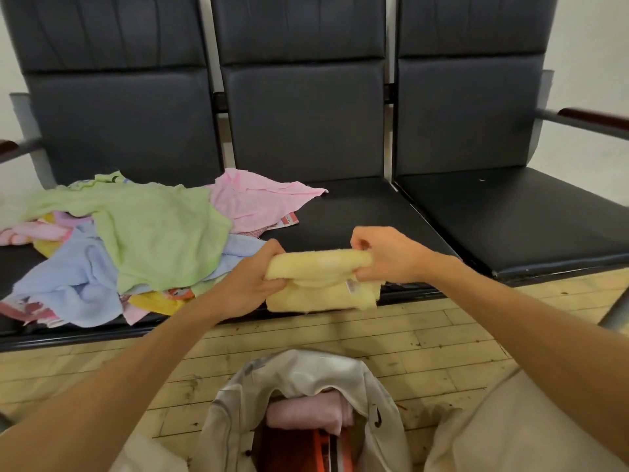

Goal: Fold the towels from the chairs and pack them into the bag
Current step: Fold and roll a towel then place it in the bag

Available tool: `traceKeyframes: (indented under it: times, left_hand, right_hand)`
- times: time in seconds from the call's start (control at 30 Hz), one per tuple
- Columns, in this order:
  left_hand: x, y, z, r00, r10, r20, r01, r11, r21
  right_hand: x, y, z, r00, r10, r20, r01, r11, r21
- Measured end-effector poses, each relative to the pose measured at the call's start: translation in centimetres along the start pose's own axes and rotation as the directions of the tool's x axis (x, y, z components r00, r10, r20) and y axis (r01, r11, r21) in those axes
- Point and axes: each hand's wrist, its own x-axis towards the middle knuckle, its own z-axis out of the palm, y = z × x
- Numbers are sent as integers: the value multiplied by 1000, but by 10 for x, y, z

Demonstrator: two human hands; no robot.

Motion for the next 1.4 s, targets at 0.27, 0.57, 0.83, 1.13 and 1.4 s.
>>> traceKeyframes:
  times: [0.27,0.57,0.83,1.13,1.4]
  left_hand:
    - [-33,41,-19,988,-43,-148,-4,953,-303]
    - [-38,46,-26,994,-43,-97,8,942,-336]
    - [-33,55,-28,966,-174,-189,-11,706,-708]
    - [-35,56,-38,983,-181,-34,67,528,-847]
    - [-30,53,-31,941,-326,-89,109,543,-833]
  right_hand:
    - [-23,-14,-27,1000,3,-4,-2,917,399]
    - [-33,-12,-33,996,-32,89,-9,905,425]
    - [-37,-12,-39,1000,-27,-11,26,623,782]
    - [-30,-19,-31,988,-32,-153,152,430,890]
    - [-30,-23,-31,990,-18,139,-135,152,979]
